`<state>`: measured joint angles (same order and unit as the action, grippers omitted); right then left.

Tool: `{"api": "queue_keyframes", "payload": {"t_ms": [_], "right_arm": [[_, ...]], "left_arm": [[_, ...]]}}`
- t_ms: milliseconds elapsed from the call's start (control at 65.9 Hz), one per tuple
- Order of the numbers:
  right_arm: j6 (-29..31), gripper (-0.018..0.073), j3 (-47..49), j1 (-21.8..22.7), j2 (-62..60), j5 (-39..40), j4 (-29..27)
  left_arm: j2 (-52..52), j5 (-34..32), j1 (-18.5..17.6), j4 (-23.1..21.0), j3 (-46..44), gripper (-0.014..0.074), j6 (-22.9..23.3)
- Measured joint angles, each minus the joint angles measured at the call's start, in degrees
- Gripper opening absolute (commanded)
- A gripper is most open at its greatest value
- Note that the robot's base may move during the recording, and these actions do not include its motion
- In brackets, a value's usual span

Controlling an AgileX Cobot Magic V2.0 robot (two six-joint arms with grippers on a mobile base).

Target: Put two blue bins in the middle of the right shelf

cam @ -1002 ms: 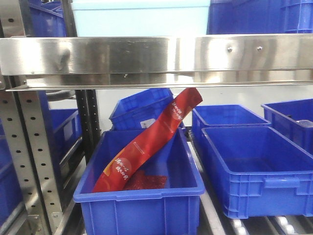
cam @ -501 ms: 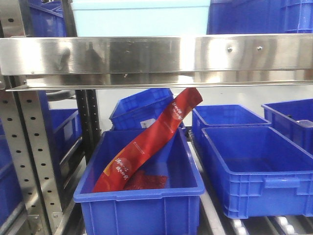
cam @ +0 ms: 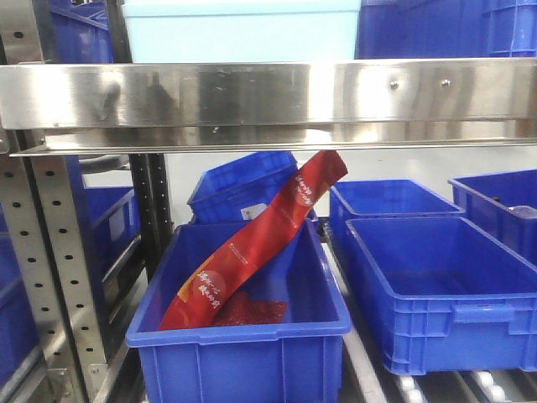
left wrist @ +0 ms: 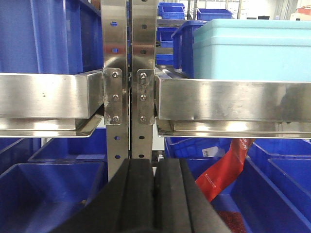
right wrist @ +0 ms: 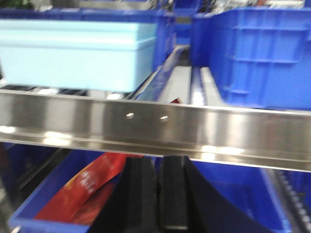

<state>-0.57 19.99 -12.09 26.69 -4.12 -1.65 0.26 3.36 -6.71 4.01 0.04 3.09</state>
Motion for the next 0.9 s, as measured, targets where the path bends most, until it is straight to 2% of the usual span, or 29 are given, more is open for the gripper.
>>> {"api": "queue_keyframes", "payload": {"t_ms": [91, 288, 470, 592, 895], "right_arm": [[2.5, -0.0162, -2.9, 3.3, -3.6, 1.2, -2.4], [3.6, -0.0162, -12.1, 9.6, -13.2, 3.4, -4.3], [3.9, -0.0162, -19.6, 10.1, -21.6, 5.2, -4.3], [3.9, -0.0162, -19.9, 10.1, -26.0, 3.1, -3.8], [3.9, -0.0162, -19.9, 10.1, -26.3, 2.0, -2.6]], "left_arm": [[0.0, -0.1, 0.0, 0.0, 0.0, -0.0111, 0.0], [0.0, -0.2, 0.0, 0.0, 0.0, -0.0111, 0.0], [0.0, -0.2, 0.0, 0.0, 0.0, -0.0111, 0.0], [0.0, -0.2, 0.0, 0.0, 0.1, -0.0111, 0.0], [0.0, -0.3, 0.0, 0.0, 0.1, -0.0111, 0.0]]}}
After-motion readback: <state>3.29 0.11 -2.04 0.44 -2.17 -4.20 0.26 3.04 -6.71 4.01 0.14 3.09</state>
